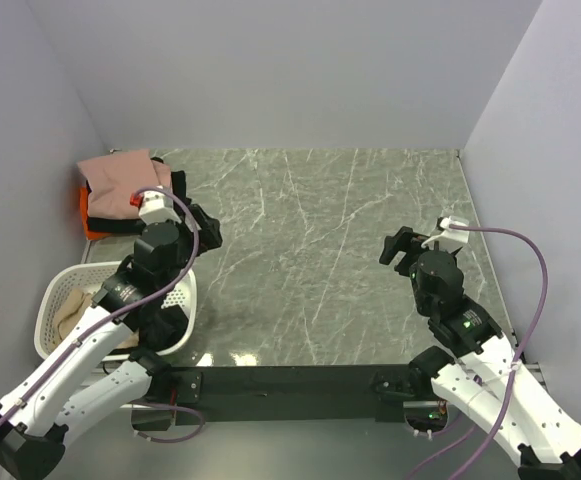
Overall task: Fold and stack the t-shirts
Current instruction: Grab the tshirt from the pile
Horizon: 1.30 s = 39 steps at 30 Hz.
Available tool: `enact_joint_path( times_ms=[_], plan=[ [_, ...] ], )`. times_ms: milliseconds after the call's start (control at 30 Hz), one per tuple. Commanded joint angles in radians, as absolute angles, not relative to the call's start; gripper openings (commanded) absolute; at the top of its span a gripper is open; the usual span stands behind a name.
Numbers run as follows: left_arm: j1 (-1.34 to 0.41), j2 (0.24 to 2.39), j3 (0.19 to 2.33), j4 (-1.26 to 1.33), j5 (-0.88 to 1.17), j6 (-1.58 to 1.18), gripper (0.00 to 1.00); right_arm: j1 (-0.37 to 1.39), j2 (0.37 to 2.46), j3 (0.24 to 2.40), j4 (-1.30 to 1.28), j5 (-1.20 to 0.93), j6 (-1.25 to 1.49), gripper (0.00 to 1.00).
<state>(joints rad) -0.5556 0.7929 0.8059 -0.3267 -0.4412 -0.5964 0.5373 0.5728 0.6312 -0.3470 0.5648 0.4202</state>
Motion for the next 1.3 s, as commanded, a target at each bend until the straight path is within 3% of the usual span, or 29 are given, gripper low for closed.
enact_joint_path(
  times_ms=[0,200,433,533,567,633,733,900,1033,1133,1267],
  plan=[
    [-0.552,0.767,0.808,-0.362,-0.581,-0.641,0.99,0.522,0.580,0.641,-0.327,0.577,0.403,0.88],
    [-0.552,0.775,0.801,-0.458,-0.806,-0.747,1.00,0.506,0.603,0.647,-0.299,0.545,0.400,0.89],
    [-0.552,0.763,0.813,-0.727,-1.084,-1.177,0.99,0.492,0.644,0.655,-0.267,0.506,0.403,0.89],
    [-0.552,0.703,0.763,-0.854,-1.155,-1.398,0.84,0.488,0.667,0.657,-0.253,0.488,0.403,0.89],
    [-0.552,0.683,0.746,-0.845,-1.173,-1.372,0.84,0.485,0.672,0.660,-0.247,0.485,0.403,0.89],
    [-0.552,0.638,0.720,-0.805,-1.212,-1.306,0.97,0.482,0.690,0.667,-0.238,0.466,0.400,0.89],
    [-0.545,0.664,0.733,-1.068,-1.264,-1.646,0.99,0.477,0.729,0.680,-0.197,0.433,0.396,0.89],
    [-0.454,0.918,0.785,-1.147,-1.215,-1.684,0.99,0.466,0.833,0.742,-0.138,0.347,0.400,0.89],
    [-0.279,1.112,0.819,-1.131,-1.105,-1.697,0.99,0.459,0.894,0.802,-0.132,0.282,0.396,0.89],
    [-0.189,1.152,0.801,-1.045,-1.040,-1.593,0.99,0.443,0.919,0.822,-0.121,0.261,0.388,0.89],
    [-0.043,1.047,0.741,-0.863,-0.987,-1.447,0.99,0.417,0.936,0.831,-0.114,0.213,0.385,0.89]
  ],
)
